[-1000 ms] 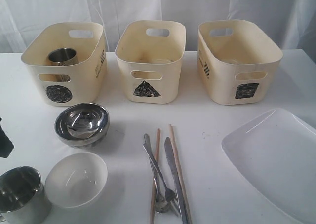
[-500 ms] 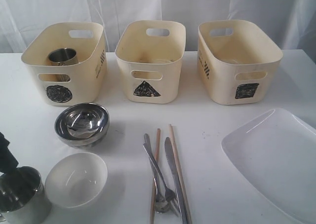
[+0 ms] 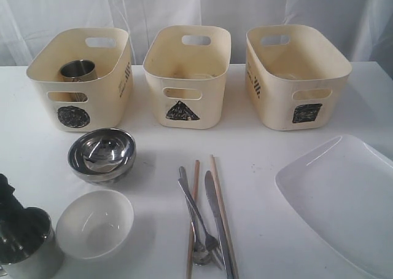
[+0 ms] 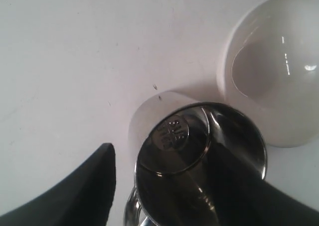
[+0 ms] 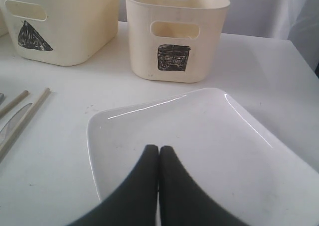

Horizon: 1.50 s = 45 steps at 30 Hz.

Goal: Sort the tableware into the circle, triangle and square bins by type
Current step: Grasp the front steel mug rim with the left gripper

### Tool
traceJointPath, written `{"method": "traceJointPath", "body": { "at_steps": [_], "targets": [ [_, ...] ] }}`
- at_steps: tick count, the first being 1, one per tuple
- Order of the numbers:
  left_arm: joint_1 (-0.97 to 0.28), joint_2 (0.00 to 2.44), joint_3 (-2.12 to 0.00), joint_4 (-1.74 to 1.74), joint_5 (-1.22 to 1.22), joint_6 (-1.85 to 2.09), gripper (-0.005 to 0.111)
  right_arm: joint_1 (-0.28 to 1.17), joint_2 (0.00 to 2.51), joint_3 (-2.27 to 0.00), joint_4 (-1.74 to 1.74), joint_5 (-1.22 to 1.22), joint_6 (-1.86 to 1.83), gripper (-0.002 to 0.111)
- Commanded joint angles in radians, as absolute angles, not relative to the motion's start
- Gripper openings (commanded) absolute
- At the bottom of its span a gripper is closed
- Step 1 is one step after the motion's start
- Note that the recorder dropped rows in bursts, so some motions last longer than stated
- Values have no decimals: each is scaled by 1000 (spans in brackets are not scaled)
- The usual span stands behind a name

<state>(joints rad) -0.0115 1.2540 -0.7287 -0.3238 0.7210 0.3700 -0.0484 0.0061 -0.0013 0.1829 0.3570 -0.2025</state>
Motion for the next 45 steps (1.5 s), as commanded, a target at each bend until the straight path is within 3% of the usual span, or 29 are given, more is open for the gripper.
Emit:
{"method": "traceJointPath", "body": {
  "at_steps": [1, 45],
  "targets": [
    [-13, 1247, -722, -337, 726, 374, 59, -46, 0, 0, 183, 351, -205, 0],
    [-13, 1247, -566, -385, 550, 452, 59, -46, 0, 0, 183, 351, -205, 0]
  ]
}}
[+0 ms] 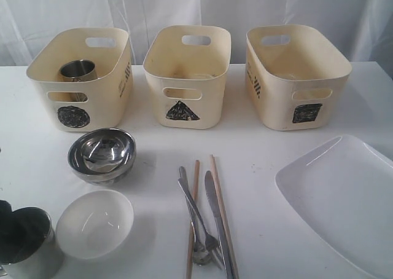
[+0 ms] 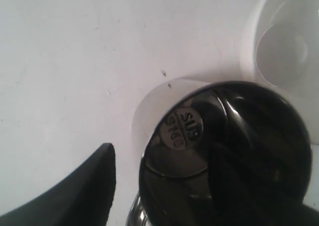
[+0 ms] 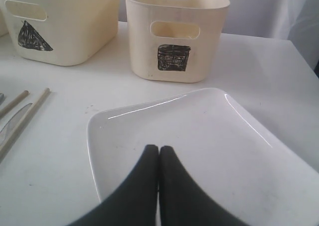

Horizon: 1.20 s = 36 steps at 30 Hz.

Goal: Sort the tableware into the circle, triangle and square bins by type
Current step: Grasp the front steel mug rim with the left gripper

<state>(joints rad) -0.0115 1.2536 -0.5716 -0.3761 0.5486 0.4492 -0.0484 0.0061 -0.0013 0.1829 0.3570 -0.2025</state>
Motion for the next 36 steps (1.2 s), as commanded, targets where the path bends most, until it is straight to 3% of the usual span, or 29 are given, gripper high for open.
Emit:
{"method": "traceJointPath", "body": {
  "at_steps": [1, 26, 28, 36],
  "targets": [
    [-13, 1247, -566, -385, 548, 452, 59, -46, 0, 0, 183, 351, -205, 0],
    [-13, 1367, -566, -411, 498, 452, 57, -46, 0, 0, 183, 351, -205, 0],
    [-13, 1367, -566, -428, 496, 451, 50, -46, 0, 0, 183, 351, -205, 0],
    [-13, 1367, -566, -441, 500, 452, 0, -46, 0, 0, 183, 351, -205, 0]
  ]
}}
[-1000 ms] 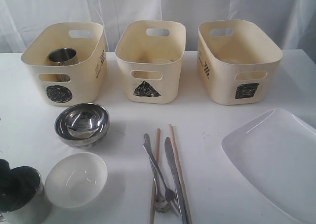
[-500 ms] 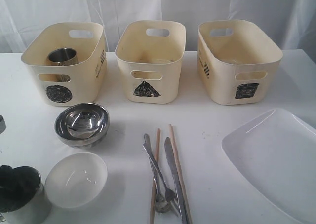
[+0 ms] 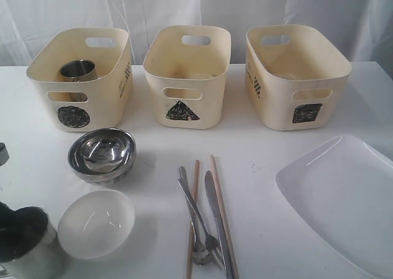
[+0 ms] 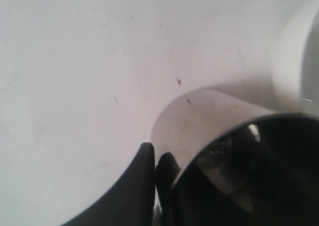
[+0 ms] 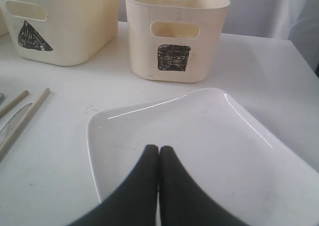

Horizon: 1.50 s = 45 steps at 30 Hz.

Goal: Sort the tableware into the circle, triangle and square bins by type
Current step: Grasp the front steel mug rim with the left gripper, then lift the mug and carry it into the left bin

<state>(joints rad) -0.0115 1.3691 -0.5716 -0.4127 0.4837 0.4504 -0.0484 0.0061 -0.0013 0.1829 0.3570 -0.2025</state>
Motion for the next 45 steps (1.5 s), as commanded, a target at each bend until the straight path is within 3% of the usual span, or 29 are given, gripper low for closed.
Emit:
{"method": "traceJointPath", "body": {
  "at_steps": [1, 14, 31, 45],
  "targets": [
    [-13, 1367, -566, -449, 506, 452, 0, -46, 0, 0, 183, 351, -205, 0],
    [-13, 1237, -596, -434, 551, 452, 0, -46, 0, 0, 183, 351, -205, 0],
    [-13, 1174, -1050, -203, 627, 395, 0, -46, 0, 0, 183, 351, -205, 0],
    [-37, 1502, -1460, -166, 604, 403, 0, -46, 0, 0, 183, 351, -205, 0]
  ]
}}
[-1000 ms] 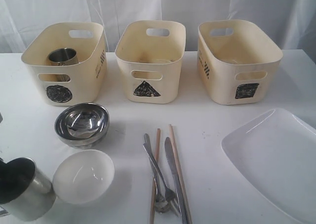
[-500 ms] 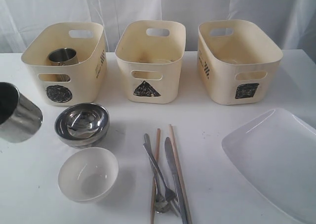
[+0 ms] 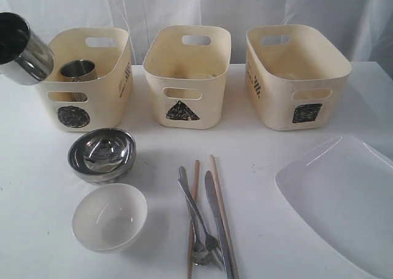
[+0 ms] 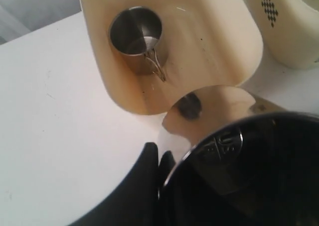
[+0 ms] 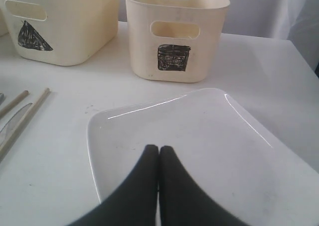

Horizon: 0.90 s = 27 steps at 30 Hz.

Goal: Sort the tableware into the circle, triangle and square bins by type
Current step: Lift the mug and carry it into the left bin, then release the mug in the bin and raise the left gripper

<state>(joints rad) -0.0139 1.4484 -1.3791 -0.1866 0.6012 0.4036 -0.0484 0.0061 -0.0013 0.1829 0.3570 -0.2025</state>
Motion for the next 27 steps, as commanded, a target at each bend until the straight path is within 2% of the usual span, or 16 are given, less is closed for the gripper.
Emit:
{"method": "traceJointPath", "body": {
  "at_steps": [1, 11, 27],
  "targets": [
    [-47, 1525, -1489, -157, 604, 403, 0, -46, 0, 0, 183, 351, -205, 0],
    [-95, 1777, -1750, -102, 619, 426, 0, -46, 0, 0, 183, 351, -205, 0],
    [-89, 2052, -1971, -96, 589, 496, 0, -46, 0, 0, 183, 351, -205, 0]
  ]
}}
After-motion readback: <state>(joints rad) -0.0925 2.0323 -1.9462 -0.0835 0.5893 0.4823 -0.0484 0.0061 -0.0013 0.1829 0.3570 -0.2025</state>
